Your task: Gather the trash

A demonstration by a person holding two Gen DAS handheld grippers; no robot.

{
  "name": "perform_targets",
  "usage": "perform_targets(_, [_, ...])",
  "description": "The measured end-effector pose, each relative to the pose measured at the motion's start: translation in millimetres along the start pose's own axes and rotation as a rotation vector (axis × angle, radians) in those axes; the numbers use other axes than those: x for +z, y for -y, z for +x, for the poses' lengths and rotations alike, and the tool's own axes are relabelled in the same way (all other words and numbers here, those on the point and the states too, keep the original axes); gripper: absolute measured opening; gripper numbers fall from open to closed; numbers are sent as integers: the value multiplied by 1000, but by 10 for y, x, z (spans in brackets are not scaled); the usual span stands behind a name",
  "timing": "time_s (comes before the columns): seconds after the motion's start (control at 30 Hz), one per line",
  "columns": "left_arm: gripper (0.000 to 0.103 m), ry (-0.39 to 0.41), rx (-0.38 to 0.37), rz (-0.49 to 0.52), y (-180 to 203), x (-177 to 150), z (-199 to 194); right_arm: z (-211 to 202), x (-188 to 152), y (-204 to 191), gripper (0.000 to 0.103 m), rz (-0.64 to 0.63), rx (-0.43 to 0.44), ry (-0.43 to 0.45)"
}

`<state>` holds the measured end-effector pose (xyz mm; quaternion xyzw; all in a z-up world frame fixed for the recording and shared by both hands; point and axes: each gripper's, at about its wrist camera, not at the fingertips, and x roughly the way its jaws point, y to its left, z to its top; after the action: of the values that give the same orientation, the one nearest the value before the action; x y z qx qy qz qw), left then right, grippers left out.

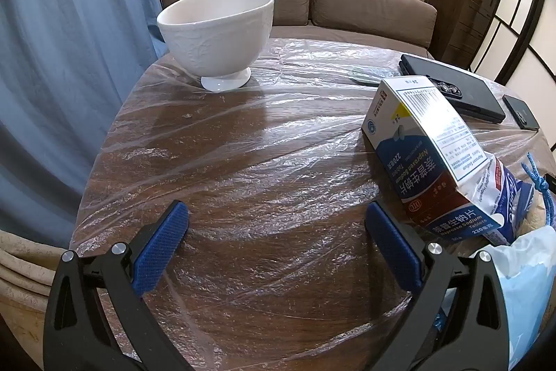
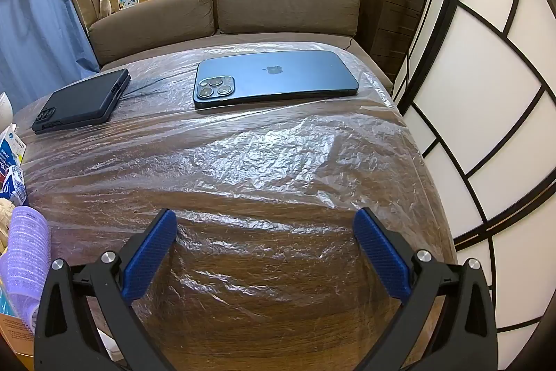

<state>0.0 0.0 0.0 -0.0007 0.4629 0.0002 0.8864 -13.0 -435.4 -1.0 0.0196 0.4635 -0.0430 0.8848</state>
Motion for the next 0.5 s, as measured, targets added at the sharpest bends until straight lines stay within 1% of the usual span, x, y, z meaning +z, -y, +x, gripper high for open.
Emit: perform_targets(0.5, [102,0,-1,0,-14,-7,3,-9,-4,-20,99,0,0,1])
